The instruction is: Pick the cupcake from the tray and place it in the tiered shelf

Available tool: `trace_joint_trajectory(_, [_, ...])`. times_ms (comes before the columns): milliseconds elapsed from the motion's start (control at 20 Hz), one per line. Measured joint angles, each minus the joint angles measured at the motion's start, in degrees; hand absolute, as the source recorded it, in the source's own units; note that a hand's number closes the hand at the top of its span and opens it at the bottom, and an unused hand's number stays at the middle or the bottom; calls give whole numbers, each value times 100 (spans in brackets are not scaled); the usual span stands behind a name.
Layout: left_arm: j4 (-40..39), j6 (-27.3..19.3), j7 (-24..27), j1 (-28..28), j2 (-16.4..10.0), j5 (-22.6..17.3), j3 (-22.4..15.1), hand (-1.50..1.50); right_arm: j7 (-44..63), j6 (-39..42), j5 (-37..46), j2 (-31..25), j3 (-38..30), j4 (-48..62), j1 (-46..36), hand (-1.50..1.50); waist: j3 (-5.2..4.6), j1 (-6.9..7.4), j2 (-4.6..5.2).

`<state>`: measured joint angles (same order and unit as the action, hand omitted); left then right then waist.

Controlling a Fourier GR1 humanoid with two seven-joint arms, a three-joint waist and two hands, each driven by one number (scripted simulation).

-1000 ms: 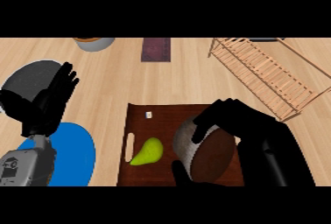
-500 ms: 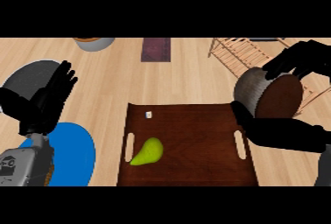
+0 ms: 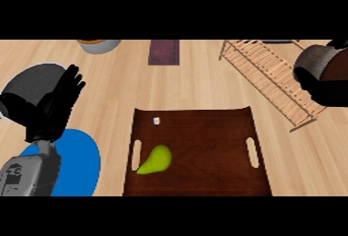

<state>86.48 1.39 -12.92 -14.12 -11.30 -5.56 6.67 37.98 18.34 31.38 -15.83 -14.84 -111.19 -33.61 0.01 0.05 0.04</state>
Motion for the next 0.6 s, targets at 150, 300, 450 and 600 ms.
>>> trace_joint_trajectory(150, [-32,20,-44,-97,-40,-29,62,0,-584,-176,-116,-189,-283,454,183,150,1,1,2])
trace_joint_trajectory(300, [-64,-18,-3,-65,24,45,13,0,-1039,-262,-283,-420,-551,897,244,150,0,4,2])
trace_joint_trajectory(450, [4,98,36,54,-33,-24,80,0,-1477,-341,-397,-632,-729,1313,328,150,0,10,0])
trace_joint_trajectory(600, [-27,44,79,45,52,58,18,0,-1779,-427,-466,-828,-813,1799,227,150,1,17,2])
